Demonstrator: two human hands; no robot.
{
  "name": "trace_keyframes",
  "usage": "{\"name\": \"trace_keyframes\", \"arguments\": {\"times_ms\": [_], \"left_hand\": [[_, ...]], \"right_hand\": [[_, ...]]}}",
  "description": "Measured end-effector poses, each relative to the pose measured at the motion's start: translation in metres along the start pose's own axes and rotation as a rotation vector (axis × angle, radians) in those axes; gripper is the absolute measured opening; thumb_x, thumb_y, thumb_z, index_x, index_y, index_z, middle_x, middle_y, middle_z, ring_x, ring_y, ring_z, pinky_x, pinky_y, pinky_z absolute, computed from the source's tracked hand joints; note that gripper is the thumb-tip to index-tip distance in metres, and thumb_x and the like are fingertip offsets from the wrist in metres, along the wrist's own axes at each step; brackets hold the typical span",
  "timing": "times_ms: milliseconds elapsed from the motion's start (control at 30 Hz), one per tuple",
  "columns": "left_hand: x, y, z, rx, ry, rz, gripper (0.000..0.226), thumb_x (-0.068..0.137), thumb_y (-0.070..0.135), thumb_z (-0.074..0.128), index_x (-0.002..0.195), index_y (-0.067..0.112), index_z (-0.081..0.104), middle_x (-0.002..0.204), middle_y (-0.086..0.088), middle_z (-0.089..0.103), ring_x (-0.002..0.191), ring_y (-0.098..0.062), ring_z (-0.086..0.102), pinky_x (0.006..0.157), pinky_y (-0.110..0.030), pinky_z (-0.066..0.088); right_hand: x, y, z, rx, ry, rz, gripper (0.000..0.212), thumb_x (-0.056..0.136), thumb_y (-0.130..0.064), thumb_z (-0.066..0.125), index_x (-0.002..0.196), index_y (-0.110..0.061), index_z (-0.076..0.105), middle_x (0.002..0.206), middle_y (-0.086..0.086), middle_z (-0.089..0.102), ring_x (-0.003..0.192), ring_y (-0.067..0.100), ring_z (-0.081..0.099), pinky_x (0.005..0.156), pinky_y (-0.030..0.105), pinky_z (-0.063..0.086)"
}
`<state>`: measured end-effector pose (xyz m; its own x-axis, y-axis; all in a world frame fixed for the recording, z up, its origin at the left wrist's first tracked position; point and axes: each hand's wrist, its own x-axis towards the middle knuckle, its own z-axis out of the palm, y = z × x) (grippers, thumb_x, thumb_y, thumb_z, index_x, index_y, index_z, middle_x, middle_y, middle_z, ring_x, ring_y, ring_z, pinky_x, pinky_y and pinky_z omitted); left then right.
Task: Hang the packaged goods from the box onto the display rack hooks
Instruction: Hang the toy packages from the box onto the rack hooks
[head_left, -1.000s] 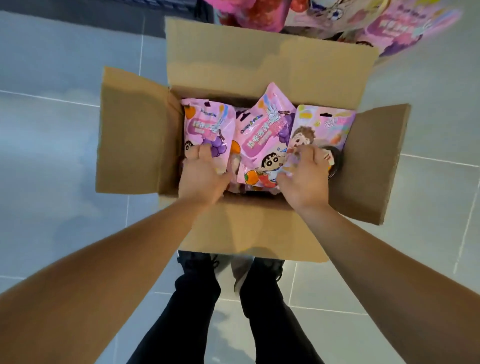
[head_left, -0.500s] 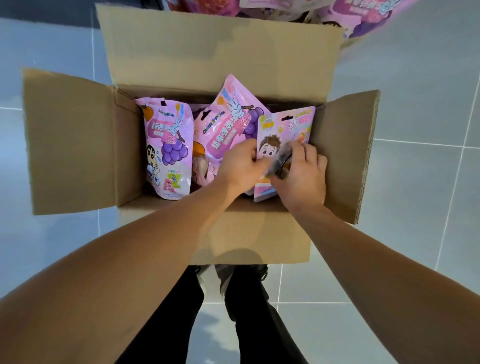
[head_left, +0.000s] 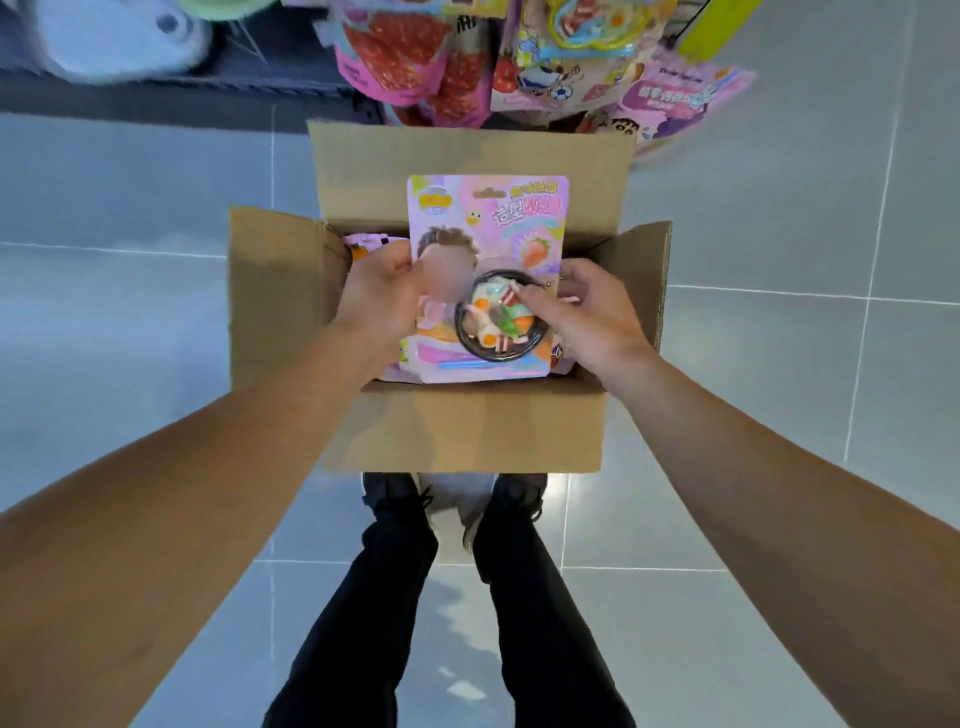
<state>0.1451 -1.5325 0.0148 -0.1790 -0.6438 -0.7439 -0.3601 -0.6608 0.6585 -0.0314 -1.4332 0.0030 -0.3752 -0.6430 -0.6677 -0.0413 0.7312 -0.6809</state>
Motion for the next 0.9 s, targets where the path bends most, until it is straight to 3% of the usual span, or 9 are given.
{"name": "trace_keyframes", "arguments": {"times_ms": [67,167,267,367,533,733,900], "left_hand": [[-0.027,0.029,-0.01,0.013,0.011,0.033,0.014,0.077,0.026,0.063,0.072,0.013,0.06,0.074,-0.01,0.056,0.072,-0.022,0.051,0.065,-0.047,0.045],[-0.073,0.071,-0.03,0.025,0.022,0.066,0.014,0.077,0.027,0.059,0.066,0.019,0.06,0.073,-0.013,0.054,0.07,-0.028,0.05,0.062,-0.055,0.045],[-0.12,0.108,-0.046,0.042,0.002,0.139,0.018,0.077,0.025,0.061,0.061,0.018,0.059,0.07,-0.014,0.057,0.07,-0.028,0.056,0.071,-0.068,0.05],[-0.171,0.144,-0.058,0.051,-0.024,0.202,0.021,0.083,0.017,0.061,0.062,0.017,0.06,0.069,-0.012,0.062,0.071,-0.027,0.061,0.074,-0.064,0.052],[-0.255,0.196,-0.065,0.036,0.014,0.329,0.012,0.089,0.006,0.059,0.077,0.002,0.058,0.074,-0.017,0.057,0.068,-0.025,0.059,0.062,-0.045,0.053],[-0.347,0.232,-0.069,0.082,0.024,0.473,0.023,0.089,0.016,0.061,0.072,0.003,0.053,0.069,-0.014,0.052,0.069,-0.023,0.052,0.064,-0.042,0.049],[-0.427,0.273,-0.063,0.104,0.056,0.598,0.034,0.09,0.012,0.062,0.059,0.014,0.05,0.061,-0.009,0.051,0.061,-0.022,0.05,0.059,-0.041,0.047]], "right_hand": [[-0.023,-0.032,-0.006,0.028,0.03,-0.033,0.032,0.073,-0.043,0.077,0.099,-0.029,0.065,0.094,-0.007,0.071,0.092,0.017,0.071,0.056,0.029,0.058],[-0.067,-0.08,-0.02,0.069,0.044,-0.072,0.029,0.074,-0.04,0.079,0.098,-0.027,0.066,0.096,-0.003,0.074,0.09,0.014,0.072,0.08,0.04,0.059],[-0.115,-0.123,-0.035,0.096,0.061,-0.116,0.023,0.082,-0.031,0.078,0.099,-0.025,0.064,0.091,-0.006,0.073,0.085,0.01,0.072,0.078,0.034,0.058],[-0.167,-0.164,-0.05,0.102,0.076,-0.168,0.02,0.084,-0.024,0.077,0.098,-0.022,0.064,0.087,-0.006,0.072,0.079,0.008,0.071,0.077,0.031,0.058],[-0.249,-0.224,-0.081,0.075,0.106,-0.255,0.021,0.083,-0.025,0.077,0.099,-0.019,0.065,0.085,-0.005,0.071,0.078,0.009,0.07,0.075,0.031,0.058],[-0.34,-0.265,-0.118,0.105,0.111,-0.384,0.025,0.085,-0.023,0.076,0.104,-0.014,0.063,0.088,0.0,0.069,0.072,0.007,0.066,0.053,0.014,0.046],[-0.407,-0.293,-0.153,0.094,0.142,-0.487,0.019,0.083,-0.027,0.077,0.096,-0.02,0.064,0.092,0.003,0.072,0.081,0.016,0.07,0.065,0.029,0.052]]}}
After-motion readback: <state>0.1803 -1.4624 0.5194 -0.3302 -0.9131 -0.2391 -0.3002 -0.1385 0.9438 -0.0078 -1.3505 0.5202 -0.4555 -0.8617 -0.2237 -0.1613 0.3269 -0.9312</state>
